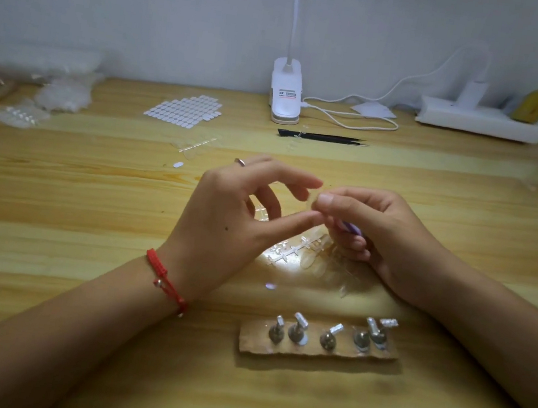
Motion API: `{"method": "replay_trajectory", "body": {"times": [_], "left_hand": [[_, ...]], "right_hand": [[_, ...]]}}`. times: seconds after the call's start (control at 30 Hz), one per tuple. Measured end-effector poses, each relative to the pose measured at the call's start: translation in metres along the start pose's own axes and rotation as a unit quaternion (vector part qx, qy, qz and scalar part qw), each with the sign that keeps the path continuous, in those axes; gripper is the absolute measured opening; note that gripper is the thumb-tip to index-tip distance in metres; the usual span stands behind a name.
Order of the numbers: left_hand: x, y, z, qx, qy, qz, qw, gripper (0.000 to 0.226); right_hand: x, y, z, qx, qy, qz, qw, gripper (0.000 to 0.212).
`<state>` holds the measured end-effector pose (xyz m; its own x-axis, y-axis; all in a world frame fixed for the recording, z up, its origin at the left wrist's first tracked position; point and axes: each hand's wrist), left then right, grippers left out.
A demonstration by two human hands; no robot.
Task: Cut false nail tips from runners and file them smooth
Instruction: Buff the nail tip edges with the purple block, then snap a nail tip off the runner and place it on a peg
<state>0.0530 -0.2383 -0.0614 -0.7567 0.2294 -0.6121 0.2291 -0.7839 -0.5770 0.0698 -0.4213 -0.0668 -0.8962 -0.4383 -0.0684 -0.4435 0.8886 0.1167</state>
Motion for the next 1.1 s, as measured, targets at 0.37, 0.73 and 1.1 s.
{"method": "replay_trajectory", "body": {"times": [0.37,0.73,1.1], "left_hand": [[-0.006,-0.010,0.012,0.037,-0.047,-0.055,0.997,0.049],[-0.029,-0.022,0.028,-0.118,0.058,-0.139,0.982,0.039],[-0.045,-0.017,0.029,-0.093,0.011,-0.145,0.985,0.032]], "right_hand": [[0.002,0.000,-0.003,-0.025,0.001,0.011,1.000,0.021],[0.003,-0.006,-0.011,-0.133,0.025,0.044,0.990,0.009],[0.000,-0.015,-0.007,-0.172,0.047,-0.015,0.984,0.018]]}}
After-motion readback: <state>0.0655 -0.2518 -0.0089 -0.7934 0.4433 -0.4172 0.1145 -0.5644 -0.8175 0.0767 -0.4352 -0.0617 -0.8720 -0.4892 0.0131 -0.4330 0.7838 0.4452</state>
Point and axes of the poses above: each hand's wrist, its own x-axis away from the middle knuckle, its own y-axis out of the palm, z = x × y, and after that the axes turned 9 degrees about -x, right-handed
